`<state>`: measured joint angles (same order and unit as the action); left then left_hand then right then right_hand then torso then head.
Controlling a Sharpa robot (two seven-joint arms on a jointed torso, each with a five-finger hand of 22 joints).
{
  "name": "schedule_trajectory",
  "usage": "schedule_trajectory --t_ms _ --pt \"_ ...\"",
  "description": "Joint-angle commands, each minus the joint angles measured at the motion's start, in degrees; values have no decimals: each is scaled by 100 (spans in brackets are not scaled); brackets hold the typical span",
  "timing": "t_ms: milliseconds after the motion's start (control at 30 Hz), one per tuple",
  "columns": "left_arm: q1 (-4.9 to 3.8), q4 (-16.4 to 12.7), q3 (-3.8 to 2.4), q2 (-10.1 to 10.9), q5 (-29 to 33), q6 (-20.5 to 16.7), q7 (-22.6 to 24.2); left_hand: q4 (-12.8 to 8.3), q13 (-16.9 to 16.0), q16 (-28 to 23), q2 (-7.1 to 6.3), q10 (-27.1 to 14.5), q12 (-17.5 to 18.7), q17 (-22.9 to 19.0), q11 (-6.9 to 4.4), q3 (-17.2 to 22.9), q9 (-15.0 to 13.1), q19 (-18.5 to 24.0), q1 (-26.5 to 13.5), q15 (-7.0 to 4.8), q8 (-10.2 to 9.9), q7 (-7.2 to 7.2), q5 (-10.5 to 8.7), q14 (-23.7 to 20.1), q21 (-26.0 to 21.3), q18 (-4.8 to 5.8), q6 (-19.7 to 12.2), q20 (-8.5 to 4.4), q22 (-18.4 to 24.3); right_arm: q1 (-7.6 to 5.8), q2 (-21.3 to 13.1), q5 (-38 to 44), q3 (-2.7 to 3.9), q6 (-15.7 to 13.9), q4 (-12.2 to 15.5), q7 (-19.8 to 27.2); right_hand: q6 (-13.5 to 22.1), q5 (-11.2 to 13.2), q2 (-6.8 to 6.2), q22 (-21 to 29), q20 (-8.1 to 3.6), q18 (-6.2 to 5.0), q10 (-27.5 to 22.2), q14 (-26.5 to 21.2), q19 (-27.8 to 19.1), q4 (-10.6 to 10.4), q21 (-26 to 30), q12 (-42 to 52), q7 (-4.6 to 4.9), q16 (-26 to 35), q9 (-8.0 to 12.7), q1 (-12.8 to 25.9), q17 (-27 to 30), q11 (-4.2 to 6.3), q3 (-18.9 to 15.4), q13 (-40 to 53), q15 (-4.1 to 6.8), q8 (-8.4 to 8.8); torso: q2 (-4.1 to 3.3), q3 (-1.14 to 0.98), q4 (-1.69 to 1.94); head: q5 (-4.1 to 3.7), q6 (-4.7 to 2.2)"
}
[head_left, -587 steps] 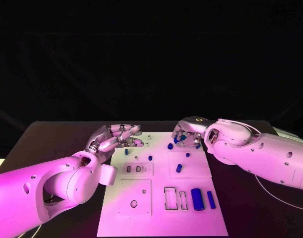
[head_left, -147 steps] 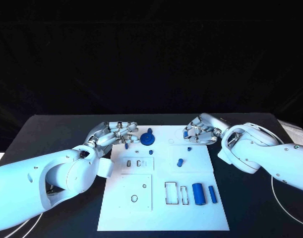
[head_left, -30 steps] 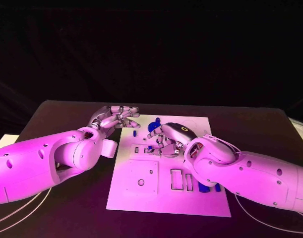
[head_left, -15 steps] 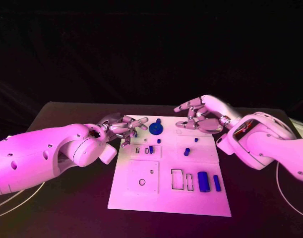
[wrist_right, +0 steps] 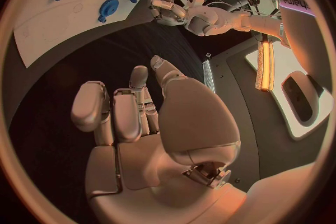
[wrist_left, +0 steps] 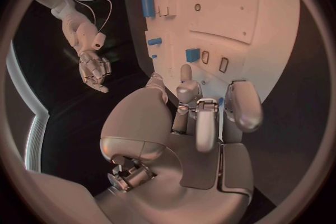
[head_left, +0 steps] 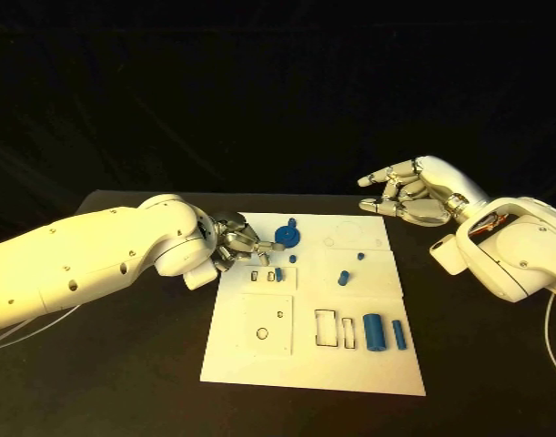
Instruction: Assemble the parts on the task board
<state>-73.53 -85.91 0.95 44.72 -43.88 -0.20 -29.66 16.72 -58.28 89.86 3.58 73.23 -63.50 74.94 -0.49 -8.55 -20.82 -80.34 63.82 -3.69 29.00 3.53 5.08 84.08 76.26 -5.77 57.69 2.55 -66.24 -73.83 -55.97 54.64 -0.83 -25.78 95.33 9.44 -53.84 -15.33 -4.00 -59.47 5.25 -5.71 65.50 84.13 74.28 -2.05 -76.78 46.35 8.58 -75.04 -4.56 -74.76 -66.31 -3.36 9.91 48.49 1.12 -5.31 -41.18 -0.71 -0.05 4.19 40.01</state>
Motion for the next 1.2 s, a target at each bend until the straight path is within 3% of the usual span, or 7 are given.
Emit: schedule_trajectory --t_ms 33,200,567,1200 --pt "-35 154 -1 -157 -656 574 -605 11 -92 14 106 55 -78 1506 -27 -154 -336 -34 5 -57 303 -37 -28 592 99 134 -165 -38 -159 -4 11 -112 -4 6 -50 -34 -24 -39 28 13 -28 -38 7 134 -16 13 21 -30 -1 25 6 -58 11 9 34 -11 5 -26 10 -29 -4 5 16" --pt "-67 360 -2 -406 -743 838 -689 -3 -162 14 66 88 -138 1506 -43 -356 -619 -78 -53 -63 524 -46 -171 592 184 158 -293 -46 -307 -4 39 -96 -11 49 -120 -84 -25 -48 31 28 -28 -41 3 131 -23 16 28 -37 0 34 7 -63 24 8 39 -20 5 -27 -1 -12 -6 0 31" --pt "-108 716 0 -806 -1329 1240 -777 -3 -160 14 41 79 -135 1506 -45 -453 -765 -96 -52 -65 621 -52 -197 592 222 168 -370 -51 -376 -2 104 -176 -24 159 -159 -222 -25 -51 33 49 -29 -45 -11 128 -34 16 38 -63 0 47 8 -63 43 8 41 -45 5 -28 -7 -10 -4 45 88" --pt "-111 957 2 -1044 -1368 1556 -820 -12 -274 14 103 150 -240 1506 -60 -493 -901 -168 -16 -75 712 -68 -198 592 325 200 -405 -58 -552 -1 178 -220 -26 294 -197 -257 -25 -50 39 76 -29 -50 -23 123 -48 8 50 -82 3 63 9 -54 64 5 43 -64 4 -30 -11 -6 -11 51 144"
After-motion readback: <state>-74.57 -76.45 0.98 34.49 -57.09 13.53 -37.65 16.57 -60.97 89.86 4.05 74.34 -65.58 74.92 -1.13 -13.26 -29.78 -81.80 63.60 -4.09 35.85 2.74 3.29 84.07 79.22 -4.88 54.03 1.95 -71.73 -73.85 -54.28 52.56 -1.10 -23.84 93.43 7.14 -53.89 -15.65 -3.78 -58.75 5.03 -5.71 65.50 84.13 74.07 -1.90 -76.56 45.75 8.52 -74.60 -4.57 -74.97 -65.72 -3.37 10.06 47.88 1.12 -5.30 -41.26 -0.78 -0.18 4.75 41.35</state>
